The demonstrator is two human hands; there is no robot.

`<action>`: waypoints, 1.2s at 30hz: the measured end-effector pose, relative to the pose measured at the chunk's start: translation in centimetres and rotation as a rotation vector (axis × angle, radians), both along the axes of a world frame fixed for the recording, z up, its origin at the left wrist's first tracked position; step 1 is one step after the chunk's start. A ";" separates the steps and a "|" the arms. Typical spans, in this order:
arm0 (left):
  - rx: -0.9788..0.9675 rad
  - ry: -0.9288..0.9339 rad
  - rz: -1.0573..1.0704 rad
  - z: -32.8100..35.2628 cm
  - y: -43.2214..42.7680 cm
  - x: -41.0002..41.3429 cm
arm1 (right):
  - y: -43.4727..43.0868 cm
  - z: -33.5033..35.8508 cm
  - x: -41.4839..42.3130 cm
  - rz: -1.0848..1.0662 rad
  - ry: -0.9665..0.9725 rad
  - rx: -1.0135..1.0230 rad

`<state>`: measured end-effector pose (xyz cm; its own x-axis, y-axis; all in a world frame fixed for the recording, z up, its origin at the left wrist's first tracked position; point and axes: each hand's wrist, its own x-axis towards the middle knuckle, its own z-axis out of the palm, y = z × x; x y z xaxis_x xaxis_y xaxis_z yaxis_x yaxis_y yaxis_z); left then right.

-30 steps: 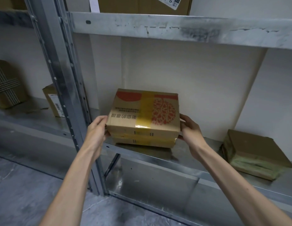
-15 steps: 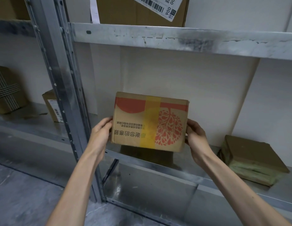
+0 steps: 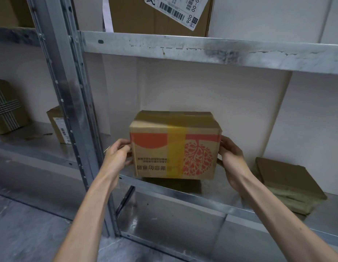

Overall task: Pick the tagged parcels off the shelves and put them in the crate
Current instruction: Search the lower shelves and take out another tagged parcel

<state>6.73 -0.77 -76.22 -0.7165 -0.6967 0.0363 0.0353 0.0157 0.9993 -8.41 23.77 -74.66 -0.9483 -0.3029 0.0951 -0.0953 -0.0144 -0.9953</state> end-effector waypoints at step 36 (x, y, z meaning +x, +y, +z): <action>-0.040 0.069 -0.066 0.8 0.4 0.4 | 0.5 -0.4 0.0 -0.017 -0.015 -0.064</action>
